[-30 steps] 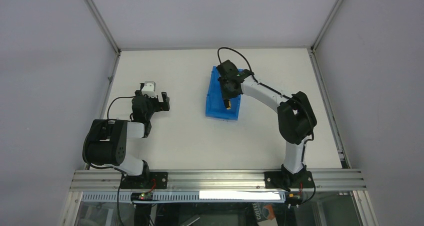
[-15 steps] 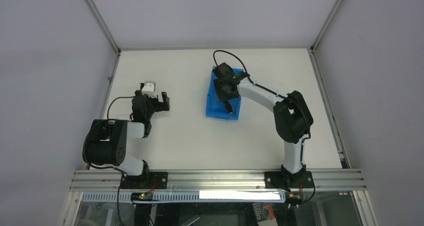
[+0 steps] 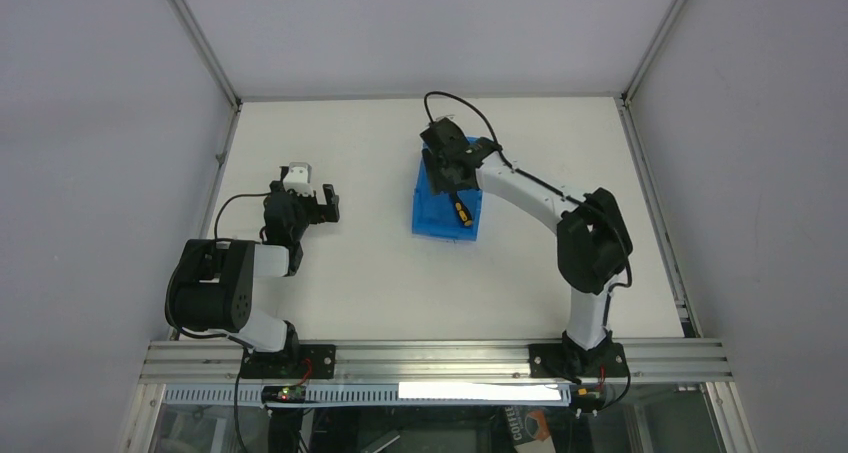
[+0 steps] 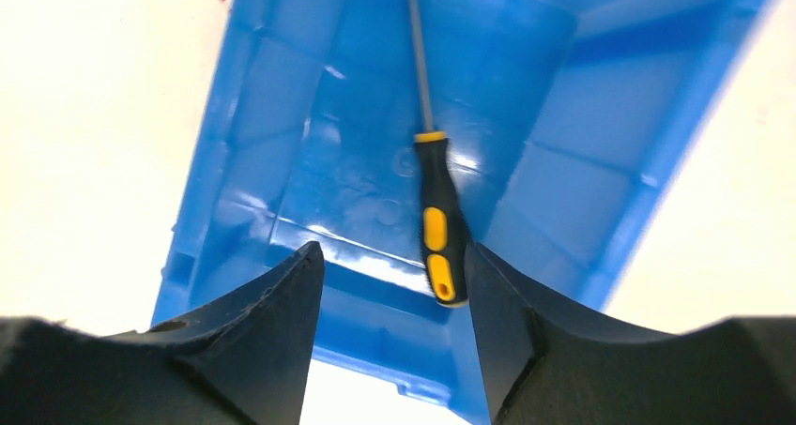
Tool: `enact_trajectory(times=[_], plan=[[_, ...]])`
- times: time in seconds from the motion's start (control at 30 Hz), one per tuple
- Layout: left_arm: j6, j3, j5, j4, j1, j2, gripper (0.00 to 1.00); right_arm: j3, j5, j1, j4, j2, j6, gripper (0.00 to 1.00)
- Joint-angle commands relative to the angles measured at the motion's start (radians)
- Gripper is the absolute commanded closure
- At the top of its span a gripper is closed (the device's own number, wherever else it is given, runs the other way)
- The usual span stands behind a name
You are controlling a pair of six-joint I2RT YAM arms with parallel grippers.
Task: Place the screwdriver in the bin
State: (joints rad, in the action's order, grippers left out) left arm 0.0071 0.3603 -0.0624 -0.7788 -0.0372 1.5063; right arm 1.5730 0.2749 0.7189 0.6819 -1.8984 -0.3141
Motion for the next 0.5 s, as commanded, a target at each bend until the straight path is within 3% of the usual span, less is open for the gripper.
enact_trajectory(times=[0.0,0.17,0.37,0.47], plan=[[-0.018,0.02,-0.004,-0.031,0.008,0.001,0.01,0.046,0.169,-0.011,0.071,0.137,-0.04,0.4],[-0.018,0.02,-0.005,-0.032,0.008,0.001,0.01,-0.053,0.239,-0.12,0.108,0.267,-0.044,0.32],[-0.018,0.02,-0.005,-0.031,0.008,0.002,0.01,-0.229,0.196,-0.344,0.038,0.428,0.059,0.03],[-0.018,0.02,-0.005,-0.031,0.008,0.001,0.01,-0.284,0.174,-0.447,-0.005,0.488,0.127,0.01]])
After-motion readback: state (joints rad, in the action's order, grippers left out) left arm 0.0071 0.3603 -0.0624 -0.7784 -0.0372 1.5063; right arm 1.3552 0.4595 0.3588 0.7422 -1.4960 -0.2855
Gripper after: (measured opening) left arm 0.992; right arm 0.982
